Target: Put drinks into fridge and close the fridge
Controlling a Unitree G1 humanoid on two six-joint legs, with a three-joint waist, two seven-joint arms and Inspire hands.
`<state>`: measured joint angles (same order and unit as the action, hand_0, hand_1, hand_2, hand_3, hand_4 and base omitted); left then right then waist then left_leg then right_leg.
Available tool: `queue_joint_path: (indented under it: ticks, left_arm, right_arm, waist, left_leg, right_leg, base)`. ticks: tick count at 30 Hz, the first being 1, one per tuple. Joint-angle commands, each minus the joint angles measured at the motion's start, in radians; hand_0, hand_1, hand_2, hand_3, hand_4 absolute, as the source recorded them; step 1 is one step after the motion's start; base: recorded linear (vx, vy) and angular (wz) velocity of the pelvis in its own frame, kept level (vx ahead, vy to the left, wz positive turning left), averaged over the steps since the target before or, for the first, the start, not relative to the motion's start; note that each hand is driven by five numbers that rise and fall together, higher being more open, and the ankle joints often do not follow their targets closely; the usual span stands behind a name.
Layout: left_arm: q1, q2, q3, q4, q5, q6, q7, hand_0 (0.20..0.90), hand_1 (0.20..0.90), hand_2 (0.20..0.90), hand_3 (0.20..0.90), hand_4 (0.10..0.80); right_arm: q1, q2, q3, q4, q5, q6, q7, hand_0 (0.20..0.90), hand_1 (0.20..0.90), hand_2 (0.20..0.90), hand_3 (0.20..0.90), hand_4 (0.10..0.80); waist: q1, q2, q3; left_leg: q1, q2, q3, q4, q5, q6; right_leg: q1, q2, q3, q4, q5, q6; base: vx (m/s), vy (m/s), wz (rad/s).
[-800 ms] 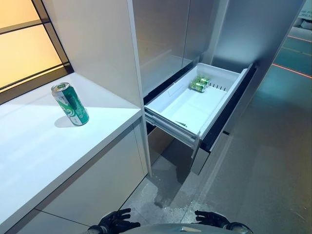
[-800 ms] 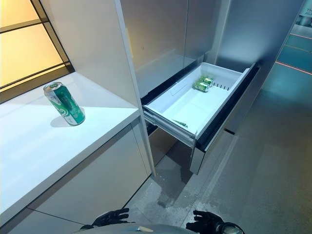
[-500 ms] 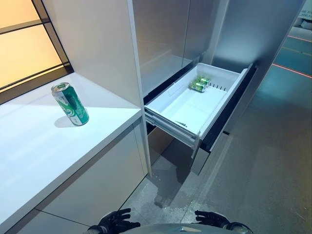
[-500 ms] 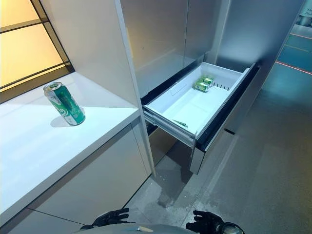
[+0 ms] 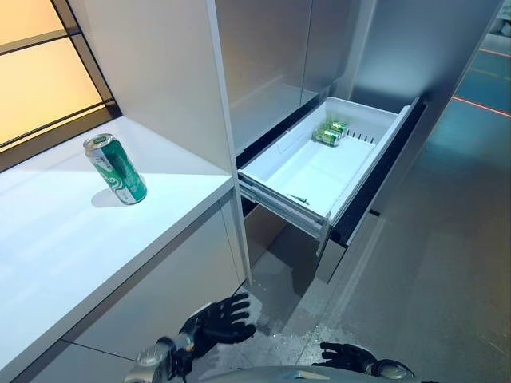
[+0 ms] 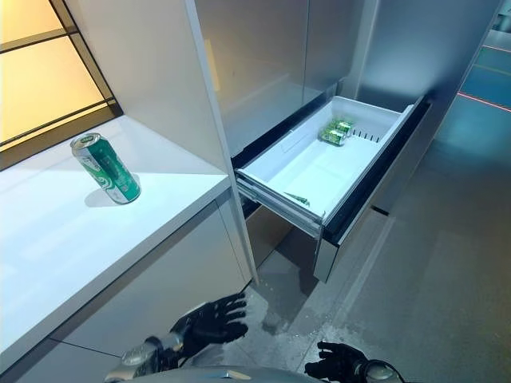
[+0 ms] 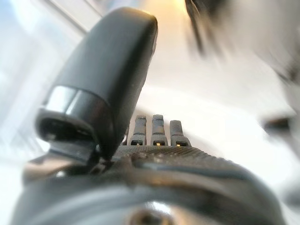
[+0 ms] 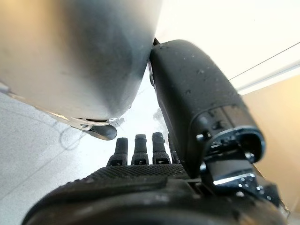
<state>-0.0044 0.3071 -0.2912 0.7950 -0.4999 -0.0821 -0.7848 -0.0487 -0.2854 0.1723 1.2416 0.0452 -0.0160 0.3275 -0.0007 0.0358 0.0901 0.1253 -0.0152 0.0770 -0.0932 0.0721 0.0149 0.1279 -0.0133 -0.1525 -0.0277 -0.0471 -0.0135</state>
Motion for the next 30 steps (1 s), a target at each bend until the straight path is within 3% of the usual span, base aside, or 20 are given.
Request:
queue_joint_path:
  ticks: [1, 3, 6, 9, 11, 14, 17, 21, 30]
  left_arm:
    - [-0.125, 0.014, 0.005, -0.165, -0.165, 0.130, -0.290, 0.900, 0.900, 0.900, 0.900, 0.800]
    - [-0.165, 0.032, 0.030, -0.320, -0.285, 0.244, -0.380, 0.900, 0.900, 0.900, 0.900, 0.800]
    - [-0.206, 0.044, 0.080, -0.561, -0.487, 0.322, -0.328, 0.900, 0.900, 0.900, 0.900, 0.800]
    - [-0.248, 0.056, 0.119, -0.714, -0.618, 0.236, -0.187, 0.900, 0.900, 0.900, 0.900, 0.800]
    - [-0.279, 0.081, 0.158, -0.815, -0.659, 0.071, 0.041, 0.900, 0.900, 0.900, 0.900, 0.800]
    - [-0.328, 0.144, 0.250, -0.879, -0.518, -0.252, 0.381, 0.900, 0.900, 0.900, 0.900, 0.800]
    - [-0.353, 0.172, 0.317, -0.885, -0.434, -0.347, 0.468, 0.900, 0.900, 0.900, 0.900, 0.800]
    - [-0.398, 0.211, 0.371, -0.904, -0.396, -0.388, 0.571, 0.900, 0.900, 0.900, 0.900, 0.800]
    - [-0.495, 0.311, 0.396, -0.859, -0.338, -0.332, 0.756, 0.900, 0.900, 0.900, 0.900, 0.800]
  right_arm:
    - [-0.044, -0.037, 0.047, 0.006, -0.018, 0.006, 0.030, 0.900, 0.900, 0.900, 0.900, 0.800]
    - [-0.044, -0.037, 0.057, 0.012, -0.008, -0.003, 0.024, 0.900, 0.900, 0.900, 0.900, 0.800]
    - [-0.034, -0.029, 0.057, 0.033, -0.012, -0.029, 0.016, 0.900, 0.900, 0.900, 0.900, 0.800]
    - [-0.020, -0.015, 0.062, 0.055, -0.016, -0.056, 0.006, 0.900, 0.900, 0.900, 0.900, 0.800]
    - [-0.006, -0.004, 0.071, 0.068, -0.010, -0.071, -0.004, 0.900, 0.900, 0.900, 0.900, 0.800]
    - [0.031, 0.018, 0.083, 0.077, -0.002, -0.093, -0.030, 0.900, 0.900, 0.900, 0.900, 0.800]
    - [0.047, 0.028, 0.087, 0.085, 0.004, -0.103, -0.038, 0.900, 0.900, 0.900, 0.900, 0.800]
    - [0.051, 0.035, 0.100, 0.102, 0.008, -0.110, -0.045, 0.900, 0.900, 0.900, 0.900, 0.800]
    - [0.043, 0.029, 0.128, 0.108, 0.007, -0.097, -0.047, 0.900, 0.900, 0.900, 0.900, 0.800]
  waist:
    - [0.004, 0.000, 0.020]
    - [0.004, 0.004, 0.015]
    - [0.003, 0.004, 0.011]
    - [0.001, 0.000, 0.006]
    - [0.002, -0.003, 0.000]
    - [0.006, -0.007, -0.016]
    - [0.008, -0.010, -0.029]
    - [0.008, -0.009, -0.045]
    - [0.001, -0.002, -0.057]
  left_leg:
    - [0.013, -0.027, 0.045, 0.032, -0.132, 0.029]
    - [0.012, -0.027, 0.042, 0.025, -0.131, 0.030]
    - [0.020, -0.028, 0.040, 0.017, -0.135, 0.033]
    - [0.028, -0.029, 0.036, 0.013, -0.141, 0.038]
    - [0.034, -0.029, 0.030, 0.009, -0.144, 0.040]
    - [0.041, -0.032, 0.017, 0.008, -0.148, 0.043]
    - [0.042, -0.035, 0.010, 0.008, -0.150, 0.043]
    - [0.047, -0.035, 0.006, 0.006, -0.152, 0.041]
    - [0.053, -0.035, 0.009, 0.006, -0.152, 0.036]
  right_leg:
    - [-0.045, -0.021, -0.042, 0.053, -0.009, 0.060]
    - [-0.051, -0.021, -0.038, 0.053, -0.006, 0.061]
    - [-0.047, -0.019, -0.030, 0.051, -0.009, 0.062]
    - [-0.041, -0.017, -0.022, 0.049, -0.013, 0.061]
    - [-0.033, -0.014, -0.017, 0.044, -0.018, 0.061]
    - [-0.019, -0.013, -0.019, 0.037, -0.026, 0.061]
    - [-0.011, -0.012, -0.022, 0.033, -0.033, 0.059]
    - [-0.003, -0.008, -0.026, 0.028, -0.041, 0.054]
    - [0.004, 0.000, -0.018, 0.031, -0.051, 0.048]
  base:
    - [0.000, 0.000, 0.00]
    - [-0.007, 0.007, -0.02]
    - [0.000, 0.000, 0.00]
    - [0.011, -0.005, 0.00]
    - [0.053, -0.020, -0.03]
    - [0.057, -0.016, -0.04]
    - [0.047, -0.007, -0.02]
    - [0.037, 0.004, 0.06]
    - [0.006, 0.004, 0.00]
